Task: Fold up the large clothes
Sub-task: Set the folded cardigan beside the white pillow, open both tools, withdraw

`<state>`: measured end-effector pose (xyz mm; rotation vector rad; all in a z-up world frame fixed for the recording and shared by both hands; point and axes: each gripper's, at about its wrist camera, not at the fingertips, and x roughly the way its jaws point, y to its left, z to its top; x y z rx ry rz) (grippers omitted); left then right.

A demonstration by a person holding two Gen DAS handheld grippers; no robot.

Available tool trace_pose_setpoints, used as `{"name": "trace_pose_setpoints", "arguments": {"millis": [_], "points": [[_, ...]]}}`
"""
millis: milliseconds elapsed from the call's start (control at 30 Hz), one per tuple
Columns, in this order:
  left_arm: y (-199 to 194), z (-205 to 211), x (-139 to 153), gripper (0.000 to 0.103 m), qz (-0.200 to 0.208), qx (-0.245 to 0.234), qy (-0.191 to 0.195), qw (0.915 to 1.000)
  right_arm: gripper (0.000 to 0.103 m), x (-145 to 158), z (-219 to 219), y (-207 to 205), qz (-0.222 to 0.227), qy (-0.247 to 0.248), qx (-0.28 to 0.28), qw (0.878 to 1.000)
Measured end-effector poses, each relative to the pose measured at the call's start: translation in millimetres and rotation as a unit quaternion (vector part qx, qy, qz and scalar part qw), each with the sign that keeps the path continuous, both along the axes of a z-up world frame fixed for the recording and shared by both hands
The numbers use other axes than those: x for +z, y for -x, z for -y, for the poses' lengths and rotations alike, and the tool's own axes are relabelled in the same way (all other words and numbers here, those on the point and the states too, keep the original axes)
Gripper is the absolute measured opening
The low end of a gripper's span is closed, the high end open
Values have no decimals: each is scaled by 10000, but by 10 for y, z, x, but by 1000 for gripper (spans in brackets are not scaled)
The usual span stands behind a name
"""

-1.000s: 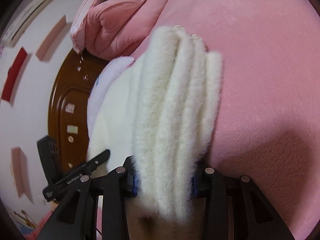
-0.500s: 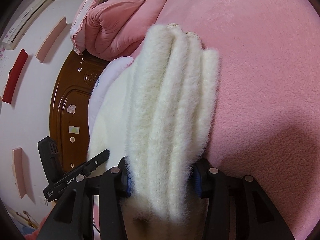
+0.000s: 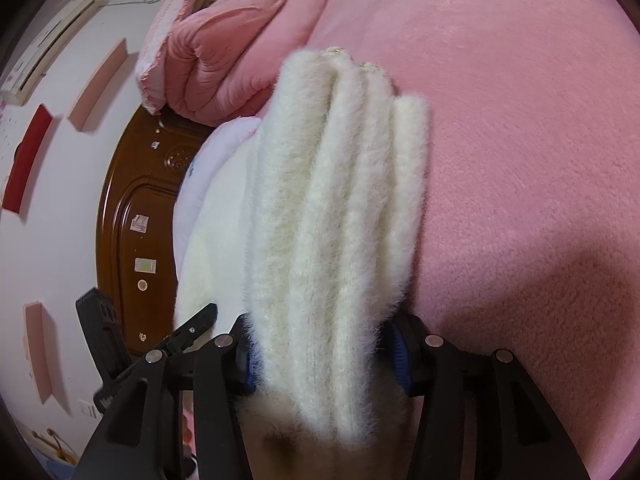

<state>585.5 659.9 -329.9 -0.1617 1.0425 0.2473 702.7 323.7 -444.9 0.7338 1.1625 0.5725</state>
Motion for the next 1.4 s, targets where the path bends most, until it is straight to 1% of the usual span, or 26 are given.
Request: {"name": "trace_pose_setpoints", "arguments": {"millis": [67,133,200,233,267,300,367,400,467,500,533,567,667,733,800,833,867,933,967,1000,1067,1133,1200,1267,1333,1400], "points": [[60,53,7,70,70,269,-139,9995,52,23,20,36,-297,32,-111,9995],[142,166,30,71,153,469,-441,9978,55,56,49,84,-437,108,-196,9988],[273,336,73,75,220,617,-848,9942,63,108,111,162,-437,194,-248,9985],[374,433,85,81,213,708,-993,9923,66,134,159,215,-427,199,-281,9985],[475,507,84,85,189,784,-1016,9916,69,171,251,334,-415,143,-344,9984],[611,585,60,85,108,847,-934,9920,72,198,323,418,-402,91,-371,9985],[911,831,67,86,52,950,-1406,9855,78,259,512,668,-435,51,-388,9983],[1080,961,71,86,-9,1039,-1472,9836,78,290,616,827,-504,192,-366,9979],[1433,1181,48,86,-192,1402,-1096,9838,78,362,844,1150,-531,287,-276,9978],[1625,1303,6,86,-366,1642,-791,9826,79,418,992,1351,-519,299,-224,9980],[1836,1452,-49,85,-595,1896,-478,9789,80,489,1172,1586,-509,383,-186,9978],[2060,1634,-97,85,-812,2117,-228,9737,84,562,1371,1828,-497,496,-171,9974],[2689,2295,-128,85,-1238,2433,92,9620,89,765,2009,2504,-488,979,-103,9939],[3052,2739,-64,86,-1445,2513,267,9567,95,937,2585,3074,-468,1680,142,9846],[3452,3210,58,86,-1462,2729,681,9484,101,1144,3186,3611,-376,2576,342,9649],[3599,3401,109,85,-1457,2779,914,9451,101,1219,3409,3792,-383,2866,353,9566],[3764,3647,176,85,-1462,2768,1182,9424,101,1320,3741,4035,-473,3226,352,9447],[3980,4034,298,85,-1510,2646,1343,9430,101,1488,4280,4402,-695,3587,268,9305],[4072,4243,372,85,-1533,2484,1342,9470,102,1594,4553,4592,-804,3728,156,9243],[4152,4468,457,85,-1550,2209,1299,9541,102,1705,4804,4778,-887,3802,8,9206],[4261,4918,643,85,-1627,1402,1155,9698,102,1885,5153,5066,-1010,3742,-294,9214],[4341,5260,836,85,-1654,764,1067,9775,102,2093,5484,5410,-1123,3472,-675,9286],[4391,5547,1109,85,-1600,247,1053,9812,102,2274,5692,5694,-1188,3336,-1063,9291],[4437,5819,1427,85,-1467,-236,975,9841,102,2438,5764,5880,-1191,3229,-1316,9297],[4461,5974,1725,85,-1301,-480,869,9865,102,2618,5822,6050,-1202,3111,-1495,9308],[4410,6158,2009,86,-1137,-727,972,9861,102,2781,5802,6139,-1207,3033,-1537,9326]]}}
